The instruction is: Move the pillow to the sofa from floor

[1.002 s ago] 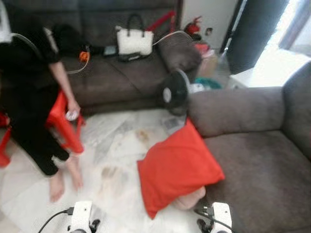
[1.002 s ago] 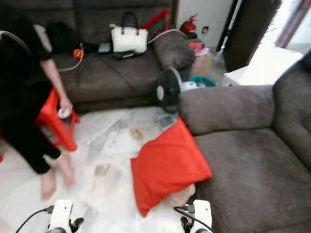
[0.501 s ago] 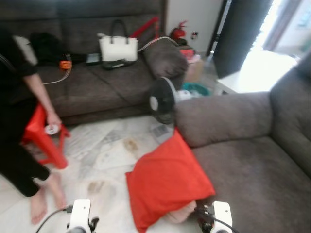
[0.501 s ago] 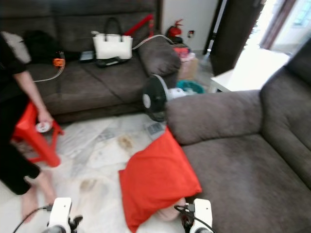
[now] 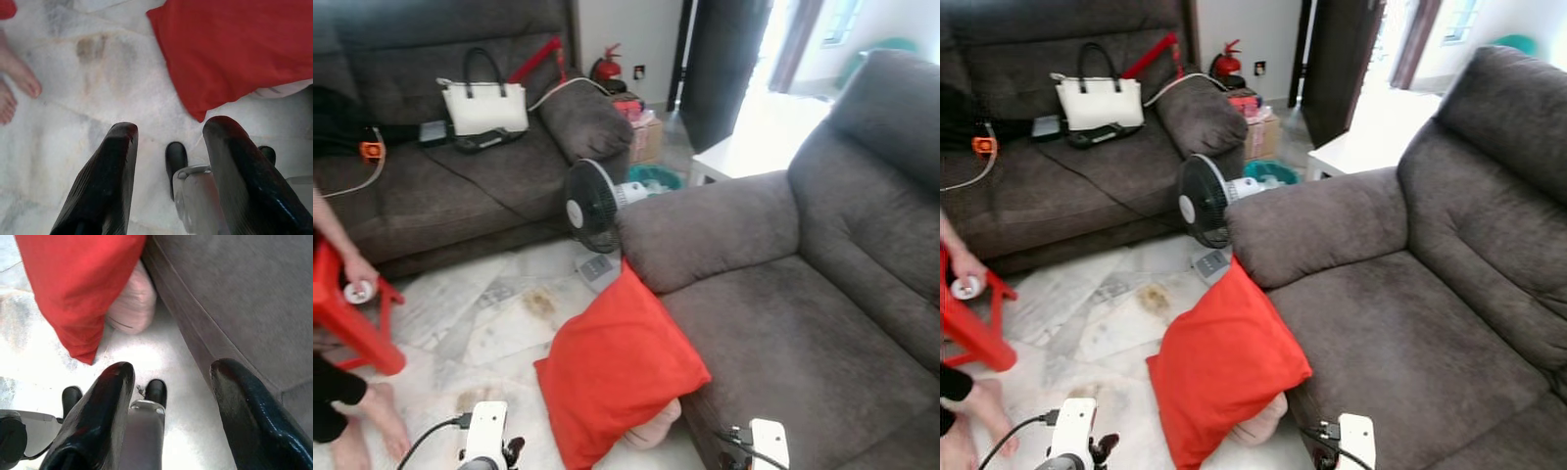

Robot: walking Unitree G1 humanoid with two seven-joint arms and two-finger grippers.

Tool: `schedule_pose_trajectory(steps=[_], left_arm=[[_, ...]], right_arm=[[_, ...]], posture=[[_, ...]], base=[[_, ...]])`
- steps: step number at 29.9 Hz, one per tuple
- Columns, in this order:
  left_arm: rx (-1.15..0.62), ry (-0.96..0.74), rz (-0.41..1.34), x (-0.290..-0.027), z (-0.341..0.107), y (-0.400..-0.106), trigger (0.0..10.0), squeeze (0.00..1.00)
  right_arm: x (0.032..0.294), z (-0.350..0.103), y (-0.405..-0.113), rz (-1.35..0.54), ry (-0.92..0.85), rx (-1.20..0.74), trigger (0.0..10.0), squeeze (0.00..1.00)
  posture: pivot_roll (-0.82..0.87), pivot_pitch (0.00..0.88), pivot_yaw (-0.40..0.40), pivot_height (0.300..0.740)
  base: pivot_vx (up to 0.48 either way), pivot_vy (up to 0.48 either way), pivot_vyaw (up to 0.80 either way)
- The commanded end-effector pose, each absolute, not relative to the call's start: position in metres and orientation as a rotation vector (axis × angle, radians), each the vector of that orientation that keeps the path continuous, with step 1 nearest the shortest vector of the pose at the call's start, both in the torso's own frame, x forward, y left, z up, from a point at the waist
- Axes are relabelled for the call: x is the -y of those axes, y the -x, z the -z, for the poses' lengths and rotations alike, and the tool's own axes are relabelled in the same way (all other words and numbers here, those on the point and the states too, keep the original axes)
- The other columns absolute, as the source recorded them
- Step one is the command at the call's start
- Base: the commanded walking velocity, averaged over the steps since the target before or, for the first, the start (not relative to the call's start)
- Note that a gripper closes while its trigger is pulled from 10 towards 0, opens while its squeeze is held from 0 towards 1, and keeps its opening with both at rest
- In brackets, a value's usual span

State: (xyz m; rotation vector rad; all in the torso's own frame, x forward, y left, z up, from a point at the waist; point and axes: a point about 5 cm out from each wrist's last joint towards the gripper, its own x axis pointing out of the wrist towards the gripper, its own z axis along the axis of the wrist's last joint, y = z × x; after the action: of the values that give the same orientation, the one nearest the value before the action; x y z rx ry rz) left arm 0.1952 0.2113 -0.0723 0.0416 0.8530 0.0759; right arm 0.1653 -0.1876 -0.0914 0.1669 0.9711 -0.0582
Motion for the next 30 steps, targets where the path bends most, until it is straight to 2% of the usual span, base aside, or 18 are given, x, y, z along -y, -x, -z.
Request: schedule_pose_trajectory(steps=[1, 30], left_arm=[[-0.872, -0.032, -0.083, -0.2117, 0.0745, -0.1914, 10.0, 0.00], [-0.866, -0.030, -0.086, -0.2123, 0.0740, -0.1920, 10.0, 0.00]], right_arm=[[0.1901, 0.0909, -0.1655, 0.068, -0.172, -0.967, 10.0, 0.00], [0.1892, 0.0908, -0.1660, 0.053, -0.166, -0.970, 10.0, 0.00]], posture=[[0.15, 0.041, -0.057, 0.740], [0.15, 0.044, -0.059, 0.740]], base=[[0.000, 0.000, 0.00], [0.000, 0.000, 0.00]])
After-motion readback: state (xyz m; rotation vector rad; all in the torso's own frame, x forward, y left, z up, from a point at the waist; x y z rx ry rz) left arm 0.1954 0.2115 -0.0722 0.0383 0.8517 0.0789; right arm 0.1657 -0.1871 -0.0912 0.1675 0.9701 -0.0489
